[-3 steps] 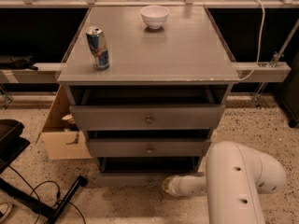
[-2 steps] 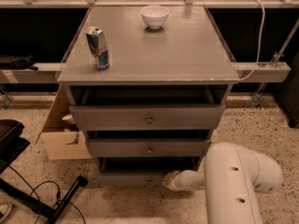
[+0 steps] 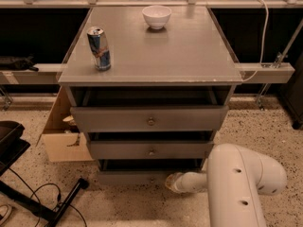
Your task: Close bottom drawer
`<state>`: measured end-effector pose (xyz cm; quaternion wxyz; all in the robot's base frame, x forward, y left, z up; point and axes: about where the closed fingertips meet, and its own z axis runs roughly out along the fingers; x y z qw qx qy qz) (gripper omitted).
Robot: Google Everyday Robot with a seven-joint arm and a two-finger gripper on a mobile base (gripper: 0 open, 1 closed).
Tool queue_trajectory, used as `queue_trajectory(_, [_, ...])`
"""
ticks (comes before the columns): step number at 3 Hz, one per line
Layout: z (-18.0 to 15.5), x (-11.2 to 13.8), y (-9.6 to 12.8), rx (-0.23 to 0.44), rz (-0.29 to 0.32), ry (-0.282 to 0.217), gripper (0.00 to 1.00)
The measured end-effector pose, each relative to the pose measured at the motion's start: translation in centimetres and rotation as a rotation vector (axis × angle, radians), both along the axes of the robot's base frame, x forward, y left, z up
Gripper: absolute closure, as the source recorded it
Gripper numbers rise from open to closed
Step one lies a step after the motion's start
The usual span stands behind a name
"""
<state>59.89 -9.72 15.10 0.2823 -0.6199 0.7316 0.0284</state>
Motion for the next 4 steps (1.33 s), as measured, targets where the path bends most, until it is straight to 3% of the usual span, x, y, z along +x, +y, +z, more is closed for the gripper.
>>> queue_trajectory(1, [0.0,0.0,0.0,0.0,0.0,0.0,0.43])
queue_trajectory(2, [0.0,0.0,0.0,0.0,0.0,0.0,0.12])
queue_trajectory(3, [-0.01,0.0,0.01,0.0,0.0,0.0,0.0])
queue_trajectory(4, [-0.01,-0.01,0.01,0.0,0.0,0.0,0.0])
